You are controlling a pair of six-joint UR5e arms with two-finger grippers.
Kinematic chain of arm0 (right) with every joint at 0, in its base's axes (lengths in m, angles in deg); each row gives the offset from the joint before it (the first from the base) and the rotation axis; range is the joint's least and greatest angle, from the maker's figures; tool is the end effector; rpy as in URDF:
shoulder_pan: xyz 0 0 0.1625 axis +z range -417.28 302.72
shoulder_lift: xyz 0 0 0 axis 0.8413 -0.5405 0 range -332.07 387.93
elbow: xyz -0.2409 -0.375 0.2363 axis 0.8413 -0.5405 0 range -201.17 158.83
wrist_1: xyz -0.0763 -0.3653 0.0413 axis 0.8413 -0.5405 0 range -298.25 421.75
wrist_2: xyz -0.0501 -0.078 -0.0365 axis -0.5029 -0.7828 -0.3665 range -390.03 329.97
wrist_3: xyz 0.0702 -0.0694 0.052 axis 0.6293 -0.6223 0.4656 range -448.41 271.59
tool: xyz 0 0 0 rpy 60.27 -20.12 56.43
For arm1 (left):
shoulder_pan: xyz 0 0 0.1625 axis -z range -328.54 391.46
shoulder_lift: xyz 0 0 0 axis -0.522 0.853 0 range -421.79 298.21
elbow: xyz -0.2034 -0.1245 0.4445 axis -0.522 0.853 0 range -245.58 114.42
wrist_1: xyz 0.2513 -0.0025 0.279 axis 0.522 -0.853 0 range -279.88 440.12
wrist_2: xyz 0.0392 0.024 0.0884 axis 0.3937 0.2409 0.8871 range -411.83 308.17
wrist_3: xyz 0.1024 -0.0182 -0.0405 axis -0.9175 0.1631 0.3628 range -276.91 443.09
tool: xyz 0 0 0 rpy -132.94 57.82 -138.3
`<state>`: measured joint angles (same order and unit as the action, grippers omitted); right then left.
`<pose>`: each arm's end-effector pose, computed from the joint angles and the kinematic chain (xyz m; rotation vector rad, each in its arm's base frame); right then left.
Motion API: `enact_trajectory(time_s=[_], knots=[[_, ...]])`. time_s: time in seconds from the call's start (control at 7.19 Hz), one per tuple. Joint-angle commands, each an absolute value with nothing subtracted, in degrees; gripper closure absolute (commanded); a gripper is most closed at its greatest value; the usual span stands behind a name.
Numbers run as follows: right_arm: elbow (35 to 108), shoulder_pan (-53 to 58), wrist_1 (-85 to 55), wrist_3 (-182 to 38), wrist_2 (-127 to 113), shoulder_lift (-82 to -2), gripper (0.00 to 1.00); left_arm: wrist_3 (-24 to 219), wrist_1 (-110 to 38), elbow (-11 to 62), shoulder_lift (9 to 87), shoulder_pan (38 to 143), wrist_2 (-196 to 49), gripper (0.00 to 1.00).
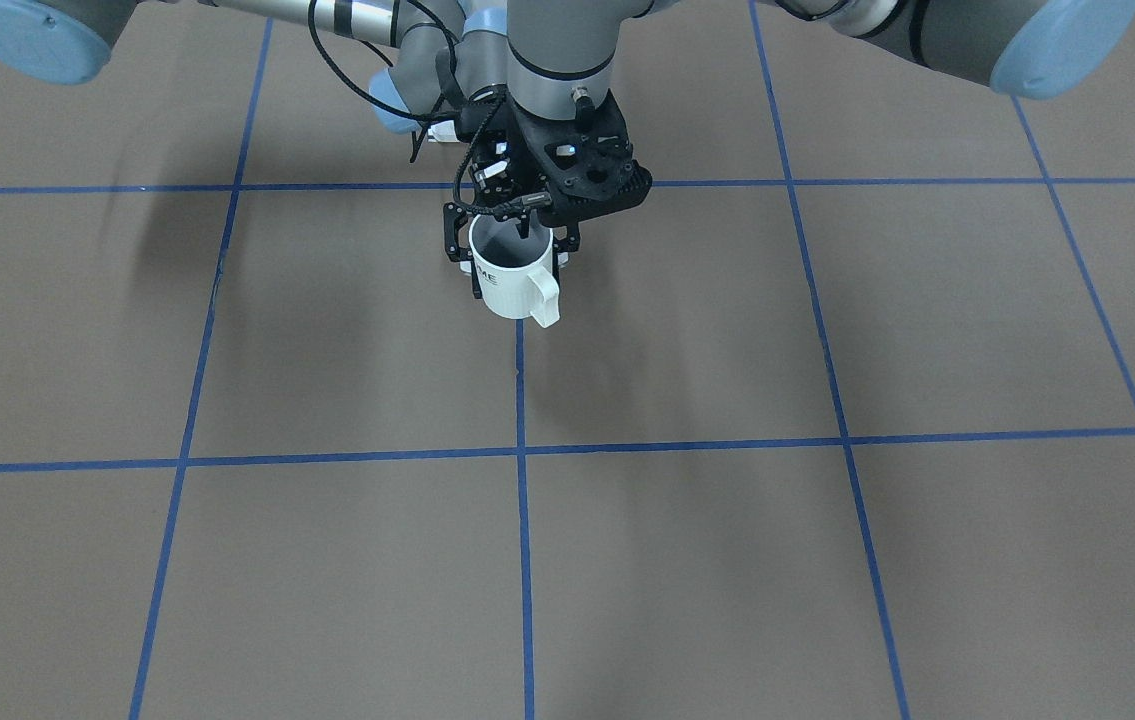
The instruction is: Left arm hands cup to right arm to dump lemon
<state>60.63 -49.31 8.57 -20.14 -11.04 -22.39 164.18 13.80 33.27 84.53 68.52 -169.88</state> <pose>-0.6522 -0.3324 0.2883 1.2918 -0.7075 0.5396 0.5156 -0.4906 0.1315 -0.1541 0.8376 -0.2842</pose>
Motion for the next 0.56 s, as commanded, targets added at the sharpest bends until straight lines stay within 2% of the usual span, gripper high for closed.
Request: enact_trajectory(time_s=[0.0,0.42], knots=[[60.7,-49.2,8.6,-20.1,-11.0,-22.4,0.79,164.2,13.8,33.2,84.5,68.3,-169.8,0.56],[60.8,-49.1,8.7,-20.1,-11.0,-22.3,0.79,164.2,13.8,33.2,84.5,68.2,-169.7,0.63]])
